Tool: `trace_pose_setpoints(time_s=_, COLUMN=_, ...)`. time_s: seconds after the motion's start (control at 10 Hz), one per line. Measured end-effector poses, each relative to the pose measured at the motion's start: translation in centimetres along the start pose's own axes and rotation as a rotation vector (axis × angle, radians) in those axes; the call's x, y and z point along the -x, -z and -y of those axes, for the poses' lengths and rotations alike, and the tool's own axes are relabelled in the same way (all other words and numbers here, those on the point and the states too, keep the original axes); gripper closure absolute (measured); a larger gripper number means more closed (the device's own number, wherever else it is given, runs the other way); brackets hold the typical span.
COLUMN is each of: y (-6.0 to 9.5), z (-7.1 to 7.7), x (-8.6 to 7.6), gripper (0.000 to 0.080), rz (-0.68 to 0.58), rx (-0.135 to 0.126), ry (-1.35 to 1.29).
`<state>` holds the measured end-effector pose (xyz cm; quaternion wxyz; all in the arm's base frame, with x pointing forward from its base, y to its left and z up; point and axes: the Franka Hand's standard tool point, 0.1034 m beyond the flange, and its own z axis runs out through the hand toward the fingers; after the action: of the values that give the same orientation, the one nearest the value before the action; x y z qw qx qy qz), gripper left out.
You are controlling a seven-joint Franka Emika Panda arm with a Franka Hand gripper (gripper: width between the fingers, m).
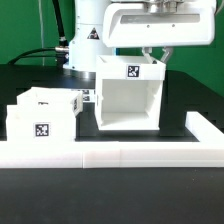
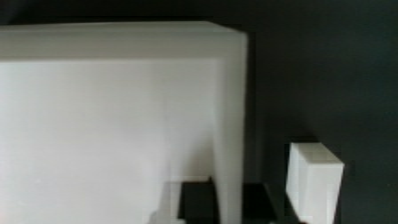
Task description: Assemble drawer
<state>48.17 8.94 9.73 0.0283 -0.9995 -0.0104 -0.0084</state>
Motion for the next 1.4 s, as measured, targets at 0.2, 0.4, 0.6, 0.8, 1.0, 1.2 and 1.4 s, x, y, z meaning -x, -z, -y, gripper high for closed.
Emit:
trace_pose_setpoints(time_s=0.2, y=0.0, z=0.4, x=-2.8, gripper=0.0762, rz=-0.027, rx=-0.012, ry=-0.005)
trace_pose_setpoints(time_s=0.4, y=-0.1, z=0.9, x=-5.8, gripper=0.0762, rz=-0.055, rx=-0.025, ry=-0.02)
trace_pose_setpoints(time_s=0.6, y=0.0, z=1.1, x=-8.3, gripper=0.0762, rz=-0.074, rx=-0.035, ry=-0.029)
trace_pose_setpoints(time_s=0.8, y=0.2, z=1.0, x=-9.7, gripper=0.0762, rz=-0.088, rx=-0.038, ry=-0.048)
trace_pose_setpoints(time_s=1.0, y=0.2, z=1.1, x=-9.6, gripper=0.0762, rz=-0.088, rx=-0.038, ry=-0.051)
trace_pose_setpoints(time_s=1.2, y=0.3, z=1.3, x=-9.7, gripper=0.0762, rz=-0.087, rx=-0.059, ry=-0.204)
trace_pose_setpoints(time_s=1.4, y=0.5, z=1.7, x=-10.0, gripper=0.0762, rz=-0.092, rx=-0.082, ry=-0.374)
